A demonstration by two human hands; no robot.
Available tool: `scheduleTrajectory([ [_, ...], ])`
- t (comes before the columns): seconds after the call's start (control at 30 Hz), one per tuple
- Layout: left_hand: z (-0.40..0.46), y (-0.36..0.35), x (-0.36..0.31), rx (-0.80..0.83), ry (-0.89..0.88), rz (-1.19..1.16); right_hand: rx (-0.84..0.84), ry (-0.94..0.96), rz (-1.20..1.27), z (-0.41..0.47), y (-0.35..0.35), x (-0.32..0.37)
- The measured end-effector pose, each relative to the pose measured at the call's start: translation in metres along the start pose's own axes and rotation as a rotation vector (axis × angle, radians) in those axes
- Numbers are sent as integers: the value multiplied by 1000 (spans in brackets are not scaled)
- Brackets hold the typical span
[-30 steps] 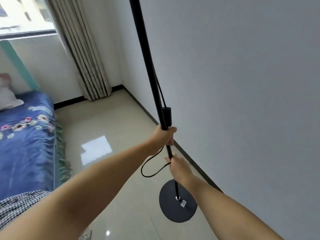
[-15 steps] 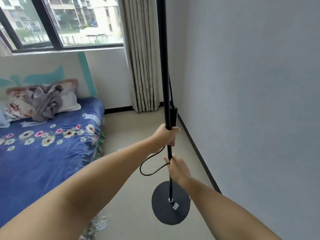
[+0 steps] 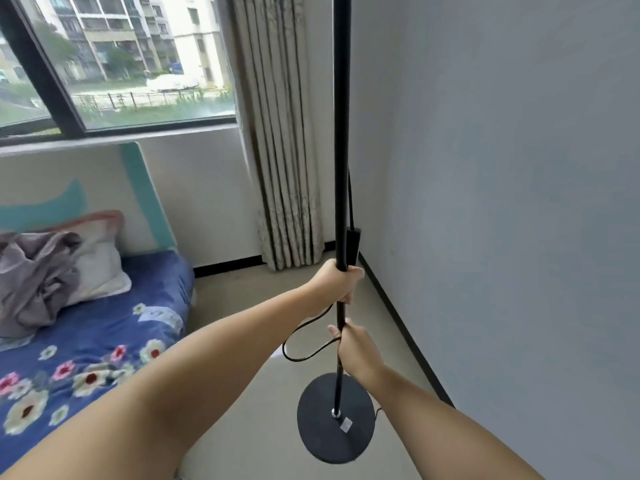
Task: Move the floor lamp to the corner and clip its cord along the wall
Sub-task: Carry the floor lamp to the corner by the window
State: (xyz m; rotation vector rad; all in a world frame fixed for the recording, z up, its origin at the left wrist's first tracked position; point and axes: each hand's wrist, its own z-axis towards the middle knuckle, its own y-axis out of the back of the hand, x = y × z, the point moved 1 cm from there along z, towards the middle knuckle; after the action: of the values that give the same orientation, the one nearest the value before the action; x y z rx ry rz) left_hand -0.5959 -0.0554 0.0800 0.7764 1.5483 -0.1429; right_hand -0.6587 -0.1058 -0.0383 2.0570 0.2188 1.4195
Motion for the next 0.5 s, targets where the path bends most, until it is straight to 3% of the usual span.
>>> scheduleTrajectory([
  [0.5,400,104,19,86,57,15,-5,36,-269,393,0,71],
])
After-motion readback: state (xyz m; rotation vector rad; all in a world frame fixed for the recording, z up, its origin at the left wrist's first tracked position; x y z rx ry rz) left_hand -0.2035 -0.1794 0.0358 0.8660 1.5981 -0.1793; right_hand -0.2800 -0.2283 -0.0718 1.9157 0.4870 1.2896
